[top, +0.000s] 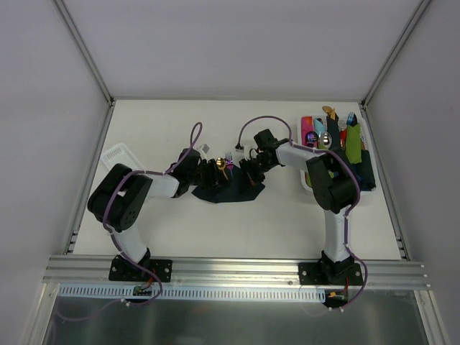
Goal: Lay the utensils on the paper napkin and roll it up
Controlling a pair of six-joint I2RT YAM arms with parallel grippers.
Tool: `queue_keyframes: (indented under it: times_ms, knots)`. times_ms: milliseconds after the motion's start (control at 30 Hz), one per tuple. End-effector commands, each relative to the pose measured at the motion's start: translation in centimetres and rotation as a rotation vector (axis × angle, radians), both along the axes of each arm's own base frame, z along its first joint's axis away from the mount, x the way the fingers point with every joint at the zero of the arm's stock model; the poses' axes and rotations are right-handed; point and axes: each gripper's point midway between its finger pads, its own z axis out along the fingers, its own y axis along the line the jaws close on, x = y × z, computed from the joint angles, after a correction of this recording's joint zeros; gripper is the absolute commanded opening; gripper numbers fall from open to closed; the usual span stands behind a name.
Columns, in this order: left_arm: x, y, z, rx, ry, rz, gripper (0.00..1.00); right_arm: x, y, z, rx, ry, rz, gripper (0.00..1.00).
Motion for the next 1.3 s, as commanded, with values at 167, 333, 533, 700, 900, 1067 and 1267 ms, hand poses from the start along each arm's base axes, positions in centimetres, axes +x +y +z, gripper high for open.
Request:
queue_keyframes:
  times_ms: [167,333,533,700,900,1067,1267]
  knots:
    - [0.9,-0.6,1.1,-0.064,-0.062,-0.035,0.29,0.8,0.1,0.5,0.009,-0.012,0.007,0.00]
    - [1.0,-0.3,0.9,-0.067,-0.051,-0.012,0.16,0.9,0.2,0.4,0.006,-0.009,0.005,0.00]
    - [1.2,0.0,-0.1,-0.039,-0.011,0.003,0.01,0.7,0.1,0.9,0.009,-0.007,0.004,0.02]
    - [1.0,0.4,-1.0,-0.005,0.020,0.014,0.00,0.5,0.3,2.3,0.025,-0.008,-0.004,0.08]
    - [0.8,0.9,-2.1,0.038,0.051,0.030,0.00,1.0,-0.4,5.3,0.044,-0.034,-0.040,0.23]
    - [0.8,1.0,-2.6,0.050,0.068,0.029,0.00,2.0,-3.3,6.6,0.006,-0.060,-0.120,0.36]
    - [0.9,0.9,-3.1,0.052,0.084,0.031,0.00,3.4,-7.5,4.9,-0.169,-0.112,-0.177,0.48]
